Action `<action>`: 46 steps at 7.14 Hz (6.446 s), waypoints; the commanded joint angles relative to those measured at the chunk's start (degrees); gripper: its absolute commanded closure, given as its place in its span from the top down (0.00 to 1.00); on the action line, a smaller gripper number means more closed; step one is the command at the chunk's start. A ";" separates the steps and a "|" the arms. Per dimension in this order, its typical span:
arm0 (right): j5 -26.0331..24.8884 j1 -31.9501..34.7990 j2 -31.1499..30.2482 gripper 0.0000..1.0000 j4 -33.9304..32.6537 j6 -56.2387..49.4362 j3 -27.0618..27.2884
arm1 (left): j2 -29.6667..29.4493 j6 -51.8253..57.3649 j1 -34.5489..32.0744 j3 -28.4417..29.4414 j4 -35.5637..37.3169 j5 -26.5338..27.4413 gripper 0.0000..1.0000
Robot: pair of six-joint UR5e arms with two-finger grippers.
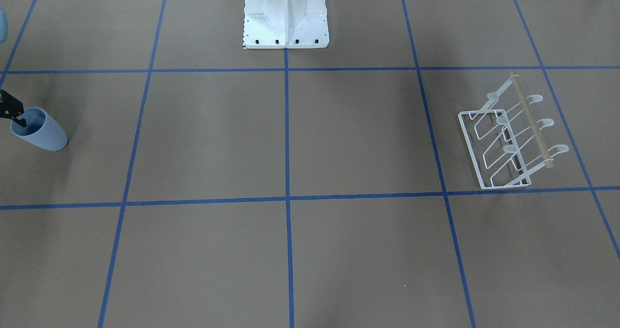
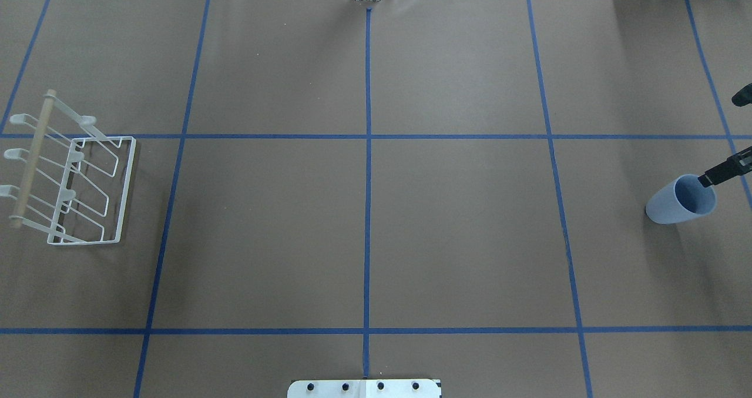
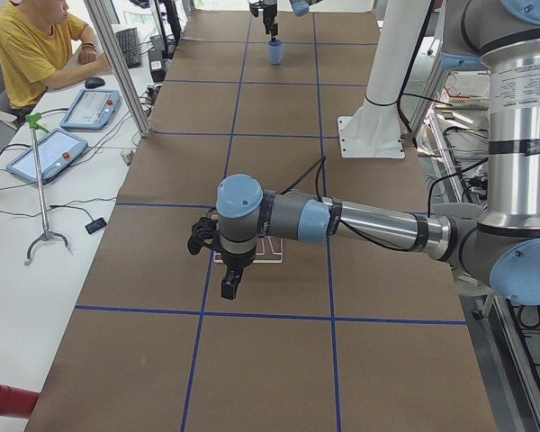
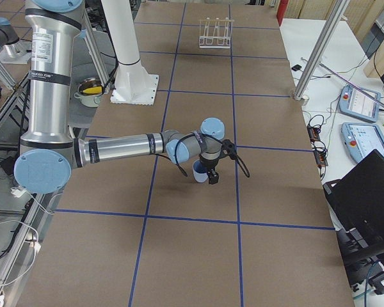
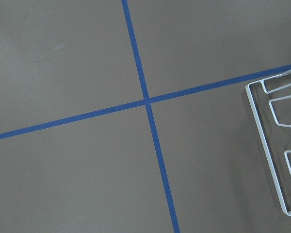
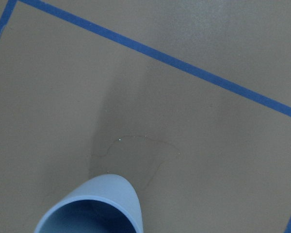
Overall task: Hang cup on cup holder
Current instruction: 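Reach the right gripper down and grasp the light blue cup's rim, then lift the cup with the right gripper and tip it sideways toward the table center, then bring the cup toward the left gripper while the left arm reaches toward the cup base, then close the left gripper on the cup's narrow base while the right gripper holds the rim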
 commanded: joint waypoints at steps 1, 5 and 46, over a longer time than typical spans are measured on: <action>0.05 -1.12 -0.36 0.00 0.53 -0.23 -0.03 | 0.16 0.00 0.00 -0.19 -0.05 0.00 0.99; 3.27 -0.42 0.25 0.00 0.35 0.29 3.38 | 0.16 0.00 -0.09 -0.62 -1.18 0.00 0.99; -45.21 -47.17 26.45 0.00 91.76 77.46 0.32 | -30.60 -130.34 50.36 -7.84 -78.71 6.42 0.90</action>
